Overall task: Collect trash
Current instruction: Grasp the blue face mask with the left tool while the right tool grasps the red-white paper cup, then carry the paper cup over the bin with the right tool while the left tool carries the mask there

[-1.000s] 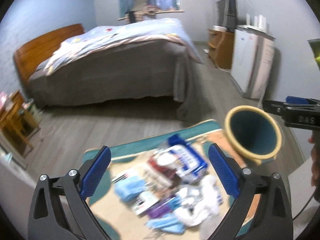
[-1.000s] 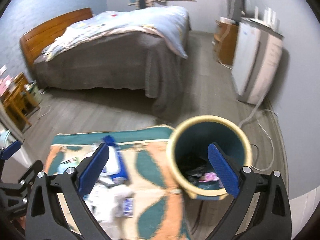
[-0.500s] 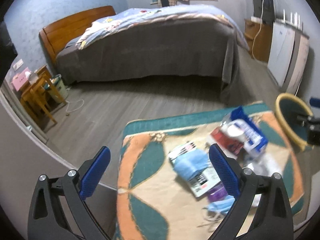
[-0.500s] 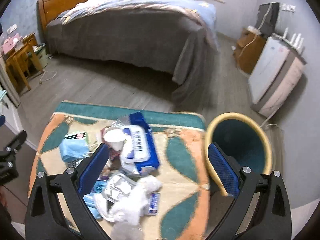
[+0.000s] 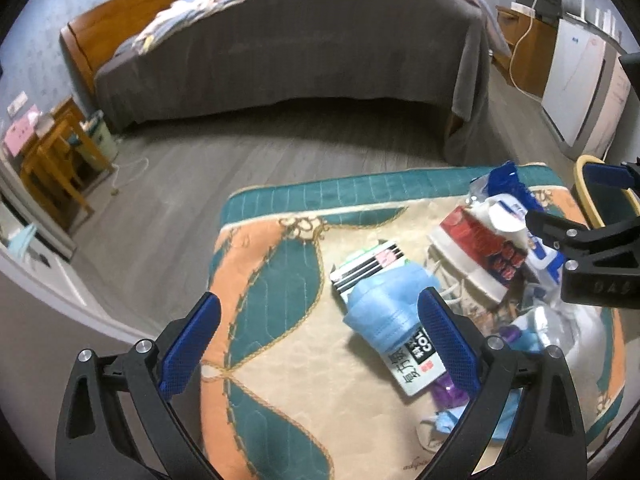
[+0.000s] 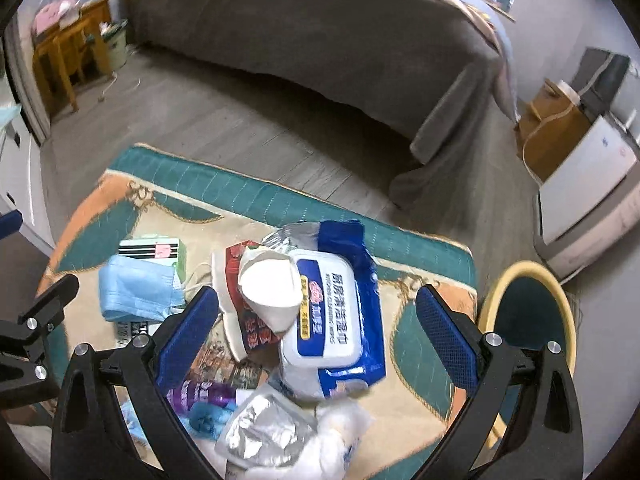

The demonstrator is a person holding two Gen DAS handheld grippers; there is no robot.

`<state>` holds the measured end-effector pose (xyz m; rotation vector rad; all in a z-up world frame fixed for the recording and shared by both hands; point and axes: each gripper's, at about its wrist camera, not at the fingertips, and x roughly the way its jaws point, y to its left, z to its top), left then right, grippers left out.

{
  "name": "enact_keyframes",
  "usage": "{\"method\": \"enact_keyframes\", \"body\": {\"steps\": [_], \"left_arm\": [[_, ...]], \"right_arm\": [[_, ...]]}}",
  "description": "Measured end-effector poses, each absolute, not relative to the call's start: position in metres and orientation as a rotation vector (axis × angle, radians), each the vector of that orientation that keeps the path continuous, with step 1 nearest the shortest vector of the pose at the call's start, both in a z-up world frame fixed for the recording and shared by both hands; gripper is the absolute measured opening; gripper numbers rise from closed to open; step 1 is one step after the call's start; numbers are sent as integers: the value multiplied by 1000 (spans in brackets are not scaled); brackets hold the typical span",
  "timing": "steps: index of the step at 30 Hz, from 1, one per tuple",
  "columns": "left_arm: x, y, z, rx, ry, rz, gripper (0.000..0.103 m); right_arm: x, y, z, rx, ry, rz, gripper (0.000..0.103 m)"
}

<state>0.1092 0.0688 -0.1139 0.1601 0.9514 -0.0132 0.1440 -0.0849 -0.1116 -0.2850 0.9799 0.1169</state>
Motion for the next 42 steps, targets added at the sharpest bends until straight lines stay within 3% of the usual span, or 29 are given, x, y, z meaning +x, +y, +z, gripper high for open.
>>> {"method": "enact_keyframes", "body": {"steps": [8,12,16,17,20,22,25,30,42], "left_arm": [[120,81,-139,96,998,-19,97],[123,75,-144,89,1006,-50,95],[125,66,-149,97,1020,-89,91],[127,64,-152,104,1033,-97,88],[130,62,-158,96,1066,-126,61],[130,60,-157,91,1075,-149,36],[127,57,-153,95,1068,-172,24],[121,59,-130,92,1001,-139,19],[106,35,-50,68,797,-174,18]], "right_arm": [[157,-61,-140,-350,1007,146,88],[162,-50,-157,-410,1034,157,70],[166,-51,-165,-426,1057,151,36],[166,-52,-165,-418,1060,152,36],[165,-54,-161,-417,1046,141,36],[163,-55,-158,-411,1037,145,36],[160,-55,-149,-413,1014,149,36],[150,-57,-130,-420,975,146,36],[119,-95,-55,-361,817,45,36]]}}
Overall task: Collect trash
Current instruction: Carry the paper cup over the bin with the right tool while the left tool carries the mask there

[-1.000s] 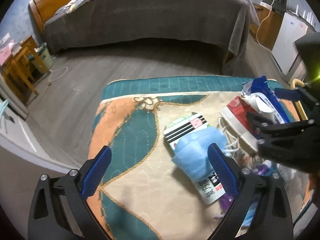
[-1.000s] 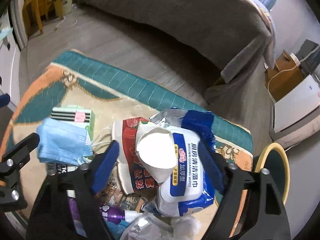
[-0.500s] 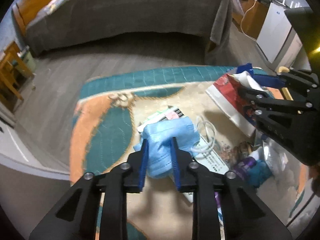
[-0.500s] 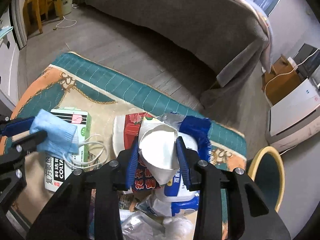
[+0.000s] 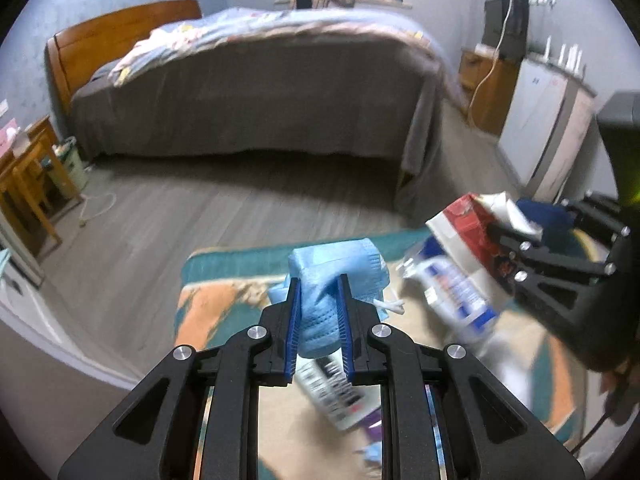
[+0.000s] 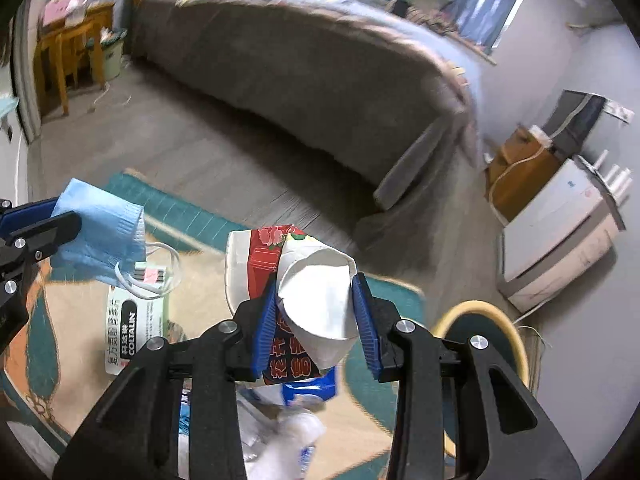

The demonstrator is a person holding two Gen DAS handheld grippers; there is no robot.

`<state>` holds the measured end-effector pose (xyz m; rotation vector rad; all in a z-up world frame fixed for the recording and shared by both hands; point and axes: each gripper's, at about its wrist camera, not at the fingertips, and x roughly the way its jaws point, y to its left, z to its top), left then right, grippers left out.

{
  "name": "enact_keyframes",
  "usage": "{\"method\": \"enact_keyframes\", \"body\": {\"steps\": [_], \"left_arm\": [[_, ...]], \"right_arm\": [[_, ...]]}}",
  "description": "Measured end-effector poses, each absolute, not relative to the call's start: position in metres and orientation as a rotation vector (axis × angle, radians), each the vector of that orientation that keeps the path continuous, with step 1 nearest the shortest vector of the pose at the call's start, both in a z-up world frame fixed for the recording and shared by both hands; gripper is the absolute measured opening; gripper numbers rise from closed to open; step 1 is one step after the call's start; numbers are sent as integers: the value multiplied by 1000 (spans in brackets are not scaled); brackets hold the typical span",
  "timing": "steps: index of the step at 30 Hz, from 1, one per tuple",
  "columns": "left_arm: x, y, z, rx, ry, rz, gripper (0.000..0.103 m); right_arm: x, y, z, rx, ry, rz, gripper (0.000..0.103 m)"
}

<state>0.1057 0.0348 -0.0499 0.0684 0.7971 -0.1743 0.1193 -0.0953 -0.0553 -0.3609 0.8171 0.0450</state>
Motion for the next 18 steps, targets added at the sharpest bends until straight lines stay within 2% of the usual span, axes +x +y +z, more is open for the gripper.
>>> {"method": "enact_keyframes", "body": {"steps": [6,18], "left_arm": [[97,0,-19,66,736,-251,18],[89,-84,4,127,683,-391,18]], "right_arm": [[104,-134,-23,-316,761,-23,36],[63,-233,20,-197,725,-160,36]]}}
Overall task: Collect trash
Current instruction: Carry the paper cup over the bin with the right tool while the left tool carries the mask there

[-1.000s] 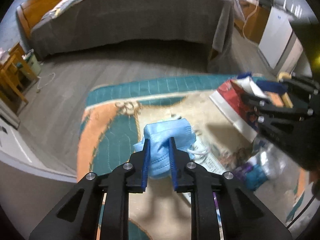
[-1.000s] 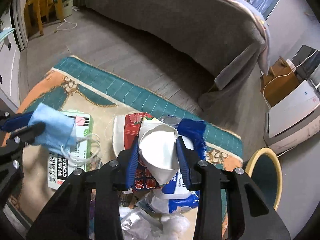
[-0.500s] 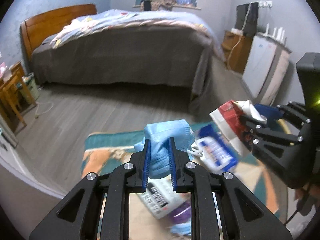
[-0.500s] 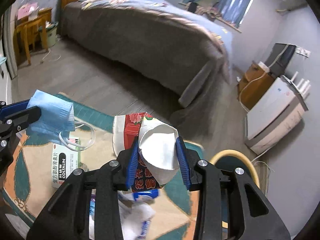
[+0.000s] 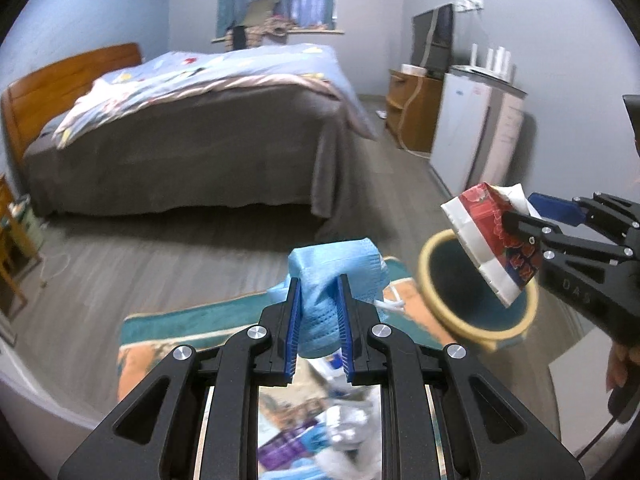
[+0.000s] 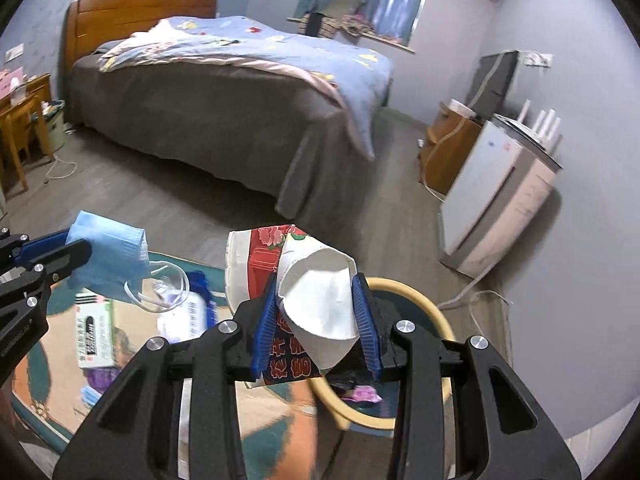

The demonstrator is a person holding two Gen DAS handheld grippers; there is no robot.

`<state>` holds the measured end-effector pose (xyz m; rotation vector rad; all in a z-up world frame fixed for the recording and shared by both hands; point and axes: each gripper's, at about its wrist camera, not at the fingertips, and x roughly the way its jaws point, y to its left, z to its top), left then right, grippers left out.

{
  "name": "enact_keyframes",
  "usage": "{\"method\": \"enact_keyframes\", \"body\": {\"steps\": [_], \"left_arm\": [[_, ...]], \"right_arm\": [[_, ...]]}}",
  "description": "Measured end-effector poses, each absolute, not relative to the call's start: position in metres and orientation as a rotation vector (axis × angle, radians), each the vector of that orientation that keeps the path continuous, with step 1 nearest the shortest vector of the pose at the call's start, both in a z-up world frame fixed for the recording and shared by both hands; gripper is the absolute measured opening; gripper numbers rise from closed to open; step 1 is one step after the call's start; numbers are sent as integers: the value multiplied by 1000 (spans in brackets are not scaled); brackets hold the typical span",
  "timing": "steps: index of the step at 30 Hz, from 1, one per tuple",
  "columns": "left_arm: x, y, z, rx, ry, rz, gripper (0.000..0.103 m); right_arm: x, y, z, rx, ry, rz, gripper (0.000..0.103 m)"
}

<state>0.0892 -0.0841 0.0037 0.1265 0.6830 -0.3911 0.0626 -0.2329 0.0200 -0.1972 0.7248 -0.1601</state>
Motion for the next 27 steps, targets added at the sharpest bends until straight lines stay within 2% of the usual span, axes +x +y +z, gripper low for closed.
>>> {"method": "enact_keyframes", "body": {"steps": [27], "left_arm": [[118,-240,-50,280,748,-507,18]], "right_arm": [[80,-415,-66,45,932,-369,36]]}}
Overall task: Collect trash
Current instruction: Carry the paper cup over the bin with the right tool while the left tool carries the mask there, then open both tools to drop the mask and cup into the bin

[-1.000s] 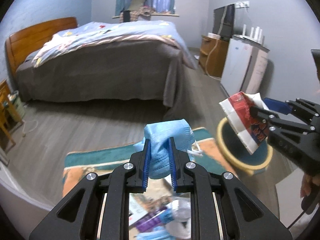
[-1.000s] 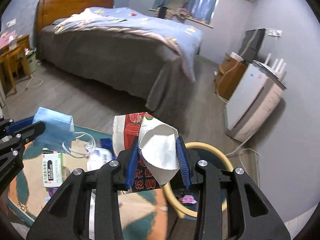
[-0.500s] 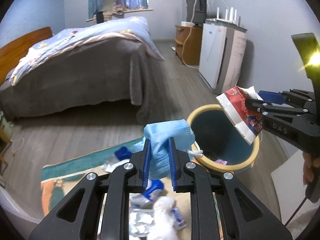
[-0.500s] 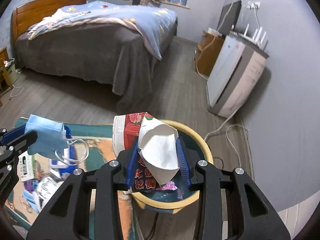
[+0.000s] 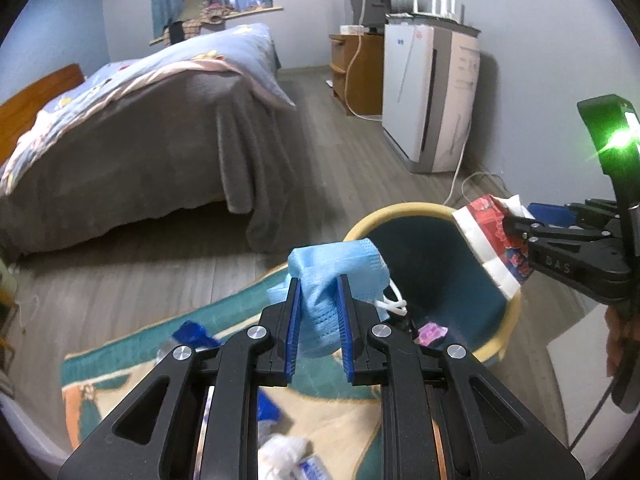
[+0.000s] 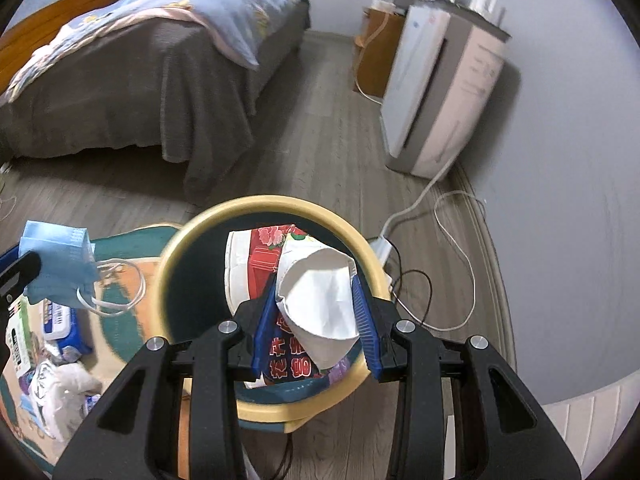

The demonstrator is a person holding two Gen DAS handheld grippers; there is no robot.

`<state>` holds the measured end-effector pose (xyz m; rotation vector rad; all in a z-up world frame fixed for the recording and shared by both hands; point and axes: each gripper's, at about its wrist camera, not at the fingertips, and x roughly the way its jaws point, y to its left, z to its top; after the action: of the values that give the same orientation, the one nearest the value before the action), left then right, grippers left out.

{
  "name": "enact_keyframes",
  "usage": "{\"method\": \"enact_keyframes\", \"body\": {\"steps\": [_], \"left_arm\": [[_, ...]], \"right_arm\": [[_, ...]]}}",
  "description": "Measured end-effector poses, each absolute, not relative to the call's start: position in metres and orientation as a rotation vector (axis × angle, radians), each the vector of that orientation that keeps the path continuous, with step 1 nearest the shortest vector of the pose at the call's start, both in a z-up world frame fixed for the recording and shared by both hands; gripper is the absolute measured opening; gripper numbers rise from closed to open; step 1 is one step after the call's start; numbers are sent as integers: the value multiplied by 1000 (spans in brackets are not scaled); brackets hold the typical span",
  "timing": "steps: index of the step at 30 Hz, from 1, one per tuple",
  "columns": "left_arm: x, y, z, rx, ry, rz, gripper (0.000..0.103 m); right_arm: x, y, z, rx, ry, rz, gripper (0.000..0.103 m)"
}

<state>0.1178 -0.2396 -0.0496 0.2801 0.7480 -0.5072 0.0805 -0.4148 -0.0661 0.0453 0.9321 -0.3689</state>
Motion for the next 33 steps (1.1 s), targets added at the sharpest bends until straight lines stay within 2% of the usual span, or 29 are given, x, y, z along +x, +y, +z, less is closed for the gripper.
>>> {"method": "enact_keyframes", "body": {"steps": [15,20,22,24,29,33], "left_arm": [[141,-322,-106,364,810,-605,19],[147,-326,-115,347,832,-600,24],[146,-325,-115,356,826,-598,34],[146,-323,-112,352,814,-596,43],[145,-309,-104,322,814,-573,47],[142,-294,-91,301,796,-549,59]], "right_arm": [[95,-446,-100,165,976,-398,36],[97,-449,-105,182,991,-405,40],[98,-450,-108,189,1000,-404,48],[98,-450,-108,184,1001,-409,48],[98,-447,-105,183,999,-406,53],[97,-443,-97,185,982,-403,62]]}}
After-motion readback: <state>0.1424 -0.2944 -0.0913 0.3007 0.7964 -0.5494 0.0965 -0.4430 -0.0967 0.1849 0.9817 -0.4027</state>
